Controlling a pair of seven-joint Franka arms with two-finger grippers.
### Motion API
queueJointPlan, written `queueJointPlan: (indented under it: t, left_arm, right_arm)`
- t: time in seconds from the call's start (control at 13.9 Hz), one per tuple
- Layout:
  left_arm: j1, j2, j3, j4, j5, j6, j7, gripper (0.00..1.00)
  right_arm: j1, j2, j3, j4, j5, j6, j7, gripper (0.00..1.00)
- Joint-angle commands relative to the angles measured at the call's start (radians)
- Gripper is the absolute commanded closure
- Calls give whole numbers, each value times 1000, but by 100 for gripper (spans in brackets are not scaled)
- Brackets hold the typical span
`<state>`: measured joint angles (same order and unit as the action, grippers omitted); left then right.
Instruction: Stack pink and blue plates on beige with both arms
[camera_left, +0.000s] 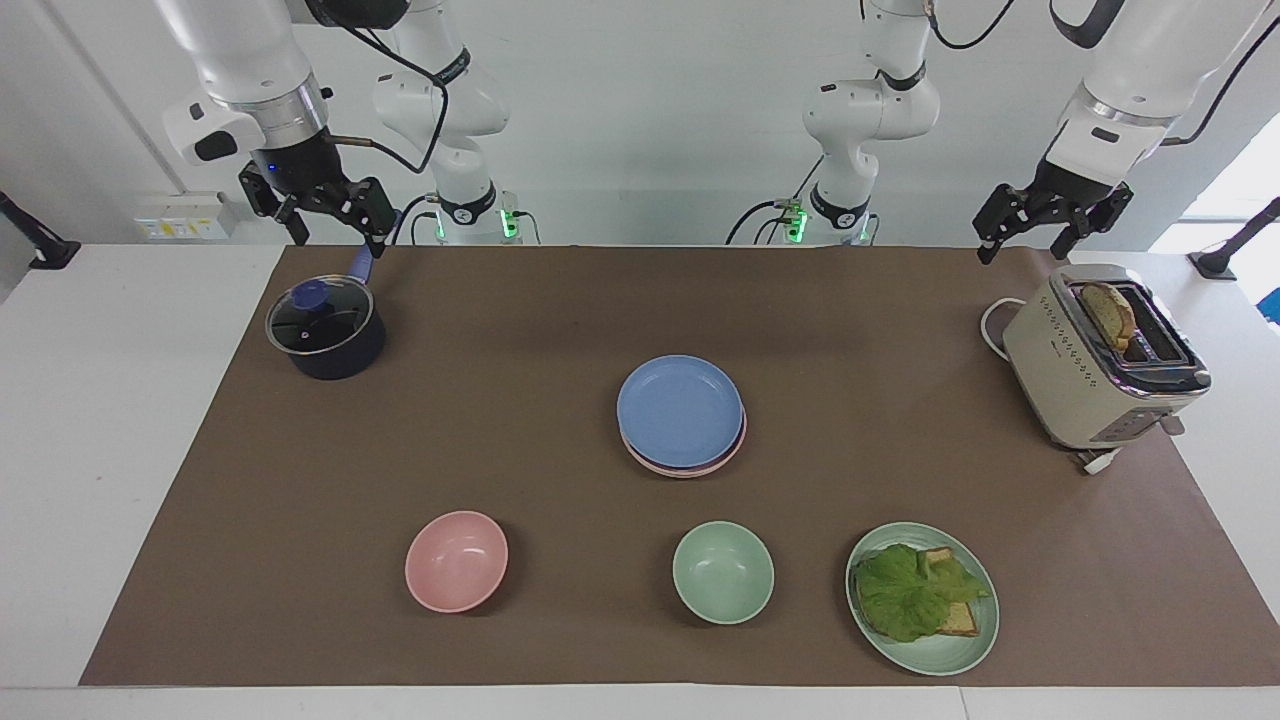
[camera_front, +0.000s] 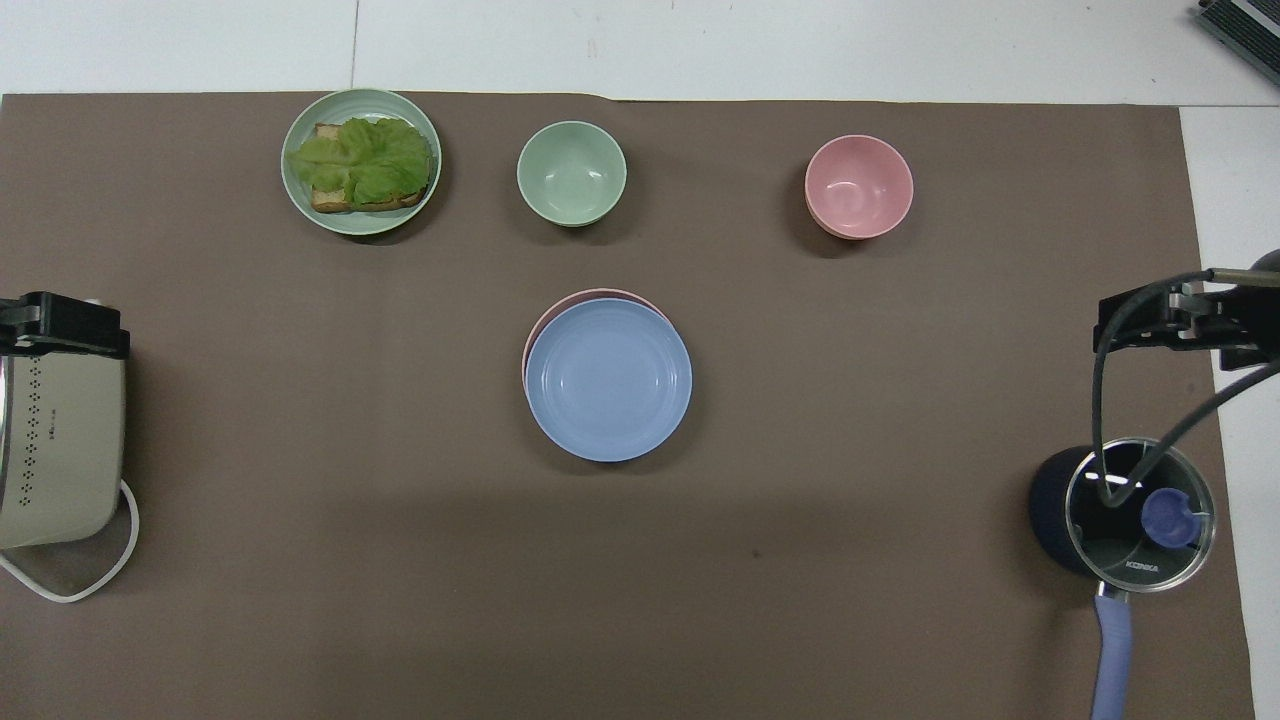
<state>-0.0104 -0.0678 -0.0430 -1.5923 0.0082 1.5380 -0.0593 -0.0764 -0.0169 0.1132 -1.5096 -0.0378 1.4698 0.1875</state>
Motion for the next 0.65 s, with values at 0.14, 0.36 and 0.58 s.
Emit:
queueJointPlan:
  t: [0.14, 0.36, 0.58]
  left_arm:
    - [12, -3, -8, 12, -1, -19, 4, 0]
    - [12, -3, -8, 12, -1, -19, 4, 0]
    - [12, -3, -8, 12, -1, -19, 4, 0]
  right_arm:
    - [-14, -11, -7, -3, 26, -10, -52, 0]
    - [-14, -12, -7, -8, 26, -9, -54, 0]
    - [-14, -12, -6, -8, 26, -9, -54, 0]
